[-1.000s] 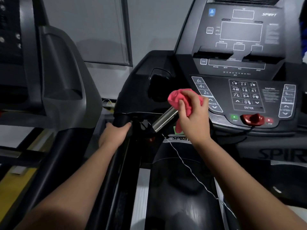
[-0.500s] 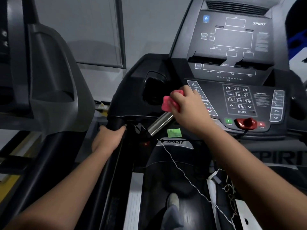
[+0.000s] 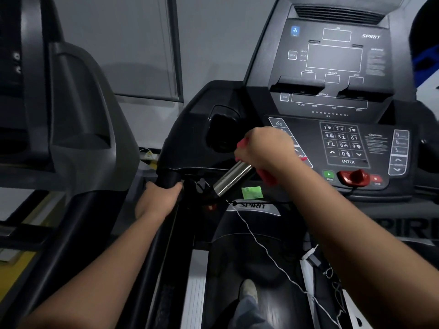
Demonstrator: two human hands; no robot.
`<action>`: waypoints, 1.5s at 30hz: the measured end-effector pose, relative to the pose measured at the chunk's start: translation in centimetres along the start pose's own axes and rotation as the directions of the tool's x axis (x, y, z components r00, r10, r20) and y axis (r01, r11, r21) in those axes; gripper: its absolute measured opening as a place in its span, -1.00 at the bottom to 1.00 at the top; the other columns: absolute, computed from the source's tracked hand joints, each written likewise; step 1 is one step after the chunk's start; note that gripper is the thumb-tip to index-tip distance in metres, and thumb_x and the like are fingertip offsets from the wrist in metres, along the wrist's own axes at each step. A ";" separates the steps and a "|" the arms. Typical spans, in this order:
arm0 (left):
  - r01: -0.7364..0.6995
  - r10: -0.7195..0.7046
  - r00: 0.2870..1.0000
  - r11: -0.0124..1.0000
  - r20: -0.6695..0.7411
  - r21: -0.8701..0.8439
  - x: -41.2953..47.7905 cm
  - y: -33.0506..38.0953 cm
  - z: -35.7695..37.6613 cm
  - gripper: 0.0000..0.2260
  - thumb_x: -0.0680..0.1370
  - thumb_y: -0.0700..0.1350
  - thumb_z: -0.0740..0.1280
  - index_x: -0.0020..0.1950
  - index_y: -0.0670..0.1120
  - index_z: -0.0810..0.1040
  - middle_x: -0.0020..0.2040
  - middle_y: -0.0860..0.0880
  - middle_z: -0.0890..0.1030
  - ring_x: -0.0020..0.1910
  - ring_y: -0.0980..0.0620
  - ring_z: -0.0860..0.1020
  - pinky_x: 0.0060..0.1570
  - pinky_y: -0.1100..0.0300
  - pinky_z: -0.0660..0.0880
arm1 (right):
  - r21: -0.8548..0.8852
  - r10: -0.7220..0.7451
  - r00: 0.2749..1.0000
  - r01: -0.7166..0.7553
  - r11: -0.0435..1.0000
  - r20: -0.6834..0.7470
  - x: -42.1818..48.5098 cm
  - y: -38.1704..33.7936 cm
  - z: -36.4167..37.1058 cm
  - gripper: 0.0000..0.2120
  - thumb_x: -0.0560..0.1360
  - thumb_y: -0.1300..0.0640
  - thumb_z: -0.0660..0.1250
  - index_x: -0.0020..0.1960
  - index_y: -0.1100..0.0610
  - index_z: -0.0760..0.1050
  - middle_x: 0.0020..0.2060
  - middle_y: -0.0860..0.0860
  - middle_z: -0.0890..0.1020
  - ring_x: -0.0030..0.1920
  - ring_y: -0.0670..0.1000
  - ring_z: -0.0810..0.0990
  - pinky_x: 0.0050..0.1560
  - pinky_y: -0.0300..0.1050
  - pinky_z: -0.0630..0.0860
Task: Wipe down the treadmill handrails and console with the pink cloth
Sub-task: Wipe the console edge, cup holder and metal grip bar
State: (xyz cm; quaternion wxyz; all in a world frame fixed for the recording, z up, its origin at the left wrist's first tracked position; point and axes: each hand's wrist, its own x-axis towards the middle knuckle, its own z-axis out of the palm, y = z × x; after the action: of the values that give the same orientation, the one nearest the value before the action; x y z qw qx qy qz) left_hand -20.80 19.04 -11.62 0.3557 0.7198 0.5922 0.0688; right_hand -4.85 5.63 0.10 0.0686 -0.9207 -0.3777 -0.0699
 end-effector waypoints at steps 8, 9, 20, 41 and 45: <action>-0.003 0.003 1.000 0.999 0.013 -0.035 0.3 -0.2 0.0 -0.34 0.45 0.29 0.28 0.36 -0.15 0.31 0.06 -0.11 0.51 -0.13 -0.10 0.45 -0.18 0.09 0.38 | -0.137 -0.347 0.909 0.323 0.937 -0.230 -0.2 0.4 1.6 -0.72 0.48 -0.03 0.22 -0.08 0.11 0.62 -0.12 0.10 0.56 -0.12 0.22 0.51 -0.26 -0.10 0.33; 0.000 0.001 1.000 0.999 0.017 -0.036 0.3 -0.3 0.0 -0.34 0.45 0.29 0.28 0.36 -0.14 0.31 0.06 -0.11 0.51 -0.13 -0.10 0.45 -0.18 0.09 0.38 | -0.093 -0.375 0.872 0.364 0.927 -0.316 -0.4 0.8 2.4 -0.75 0.46 -0.02 0.25 -0.19 0.13 0.60 -0.21 0.10 0.54 -0.23 0.20 0.48 -0.31 -0.09 0.36; 0.001 -0.001 1.000 1.000 -0.007 -0.018 0.0 0.0 0.2 -0.37 0.46 0.27 0.27 0.32 -0.15 0.32 -0.08 -0.06 0.45 -0.30 -0.01 0.41 -0.39 0.15 0.28 | 0.971 0.450 0.876 0.074 0.228 -0.173 -5.8 -1.2 6.7 -0.59 0.47 0.15 0.40 0.22 -0.10 0.33 0.17 -0.09 0.29 0.11 -0.45 0.30 0.07 -0.63 0.21; 0.000 0.000 1.000 1.000 -0.028 0.002 0.0 0.1 0.3 -0.35 0.47 0.28 0.26 0.37 -0.16 0.30 -0.05 -0.07 0.43 -0.17 -0.09 0.42 -0.24 0.11 0.33 | 0.379 0.033 0.996 -0.060 0.924 0.077 -0.7 1.1 -0.2 -0.82 0.42 -0.05 0.30 -0.13 0.06 0.53 -0.26 0.00 0.57 -0.20 0.08 0.50 -0.16 -0.15 0.40; -0.001 0.001 1.000 1.000 -0.027 0.001 -0.1 0.1 0.2 -0.35 0.47 0.28 0.27 0.37 -0.16 0.31 0.06 -0.12 0.51 -0.17 -0.09 0.42 -0.28 0.12 0.32 | -0.036 -0.030 0.978 0.039 0.999 0.207 0.9 -0.9 -0.9 -0.79 0.46 -0.06 0.23 -0.09 0.08 0.50 -0.30 0.00 0.49 -0.12 0.17 0.53 -0.10 -0.09 0.44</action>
State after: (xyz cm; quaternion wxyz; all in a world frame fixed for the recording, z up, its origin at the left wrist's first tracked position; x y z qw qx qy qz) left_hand -20.61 18.87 -11.73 0.3475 0.7193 0.5964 0.0785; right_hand -4.93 6.72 1.23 0.0092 -0.9175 -0.3972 0.0173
